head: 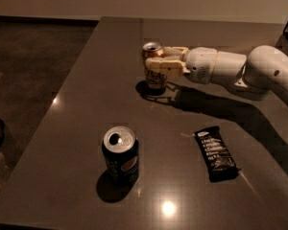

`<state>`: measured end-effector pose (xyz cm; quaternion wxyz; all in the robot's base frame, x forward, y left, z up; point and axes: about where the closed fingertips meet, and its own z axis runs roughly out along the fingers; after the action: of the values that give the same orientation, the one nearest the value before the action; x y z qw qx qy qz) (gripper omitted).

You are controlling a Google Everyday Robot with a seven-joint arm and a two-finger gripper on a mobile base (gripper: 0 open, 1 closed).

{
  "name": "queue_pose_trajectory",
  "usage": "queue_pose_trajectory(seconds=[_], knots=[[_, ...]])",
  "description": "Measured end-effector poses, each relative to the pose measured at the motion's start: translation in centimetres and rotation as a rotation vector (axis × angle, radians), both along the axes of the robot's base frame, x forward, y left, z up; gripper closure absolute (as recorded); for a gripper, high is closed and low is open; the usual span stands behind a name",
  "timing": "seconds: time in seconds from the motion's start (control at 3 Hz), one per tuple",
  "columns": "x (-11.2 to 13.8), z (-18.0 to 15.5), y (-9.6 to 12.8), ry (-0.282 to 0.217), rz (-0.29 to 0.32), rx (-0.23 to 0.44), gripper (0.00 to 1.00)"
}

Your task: Place orange can upright

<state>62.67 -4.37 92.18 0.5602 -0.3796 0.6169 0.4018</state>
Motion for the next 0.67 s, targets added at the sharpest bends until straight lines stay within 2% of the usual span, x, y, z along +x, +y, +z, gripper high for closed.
queue_pose_trajectory(seconds=[0.33,0.67], knots=[[-0.04,0.04,0.28,-0.001,0.004,0.000,0.16],[-0.09,0.09,0.56,-0.001,0.009,0.000,0.00]])
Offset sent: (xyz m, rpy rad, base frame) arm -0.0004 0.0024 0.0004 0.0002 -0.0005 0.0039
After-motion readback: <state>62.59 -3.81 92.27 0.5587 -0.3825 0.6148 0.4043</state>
